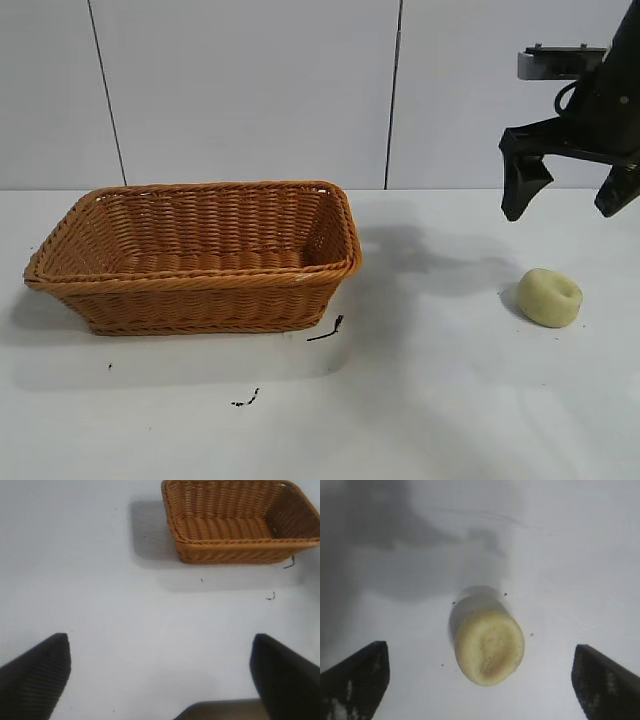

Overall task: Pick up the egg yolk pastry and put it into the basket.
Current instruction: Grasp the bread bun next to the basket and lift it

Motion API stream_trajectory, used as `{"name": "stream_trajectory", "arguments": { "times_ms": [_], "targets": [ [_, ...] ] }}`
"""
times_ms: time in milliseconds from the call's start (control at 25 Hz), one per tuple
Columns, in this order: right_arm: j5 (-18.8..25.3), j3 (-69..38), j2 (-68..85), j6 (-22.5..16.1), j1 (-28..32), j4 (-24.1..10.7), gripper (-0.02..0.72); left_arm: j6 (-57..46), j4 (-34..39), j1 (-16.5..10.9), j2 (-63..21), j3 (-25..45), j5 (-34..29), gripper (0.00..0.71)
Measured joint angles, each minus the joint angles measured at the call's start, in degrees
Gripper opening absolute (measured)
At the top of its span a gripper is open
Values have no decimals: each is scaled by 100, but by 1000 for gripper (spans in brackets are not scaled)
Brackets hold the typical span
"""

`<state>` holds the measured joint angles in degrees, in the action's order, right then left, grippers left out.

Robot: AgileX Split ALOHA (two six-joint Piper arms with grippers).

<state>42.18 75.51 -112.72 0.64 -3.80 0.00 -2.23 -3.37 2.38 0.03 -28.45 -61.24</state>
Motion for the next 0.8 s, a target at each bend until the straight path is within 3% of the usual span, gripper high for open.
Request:
{"name": "stream_trajectory", "arguments": {
  "times_ms": [400,480,640,800],
  "targets": [
    [-179,0,-767,0,0,0,686,0,0,0,0,0,0,695],
    [-179,0,-803,0,0,0,651,0,0,0,0,0,0,695],
    [-173,0,-815,0,0,0,454,0,0,0,0,0,0,695],
    [-73,42,-815,0,0,33,173,0,0,0,0,0,0,695]
  ]
}}
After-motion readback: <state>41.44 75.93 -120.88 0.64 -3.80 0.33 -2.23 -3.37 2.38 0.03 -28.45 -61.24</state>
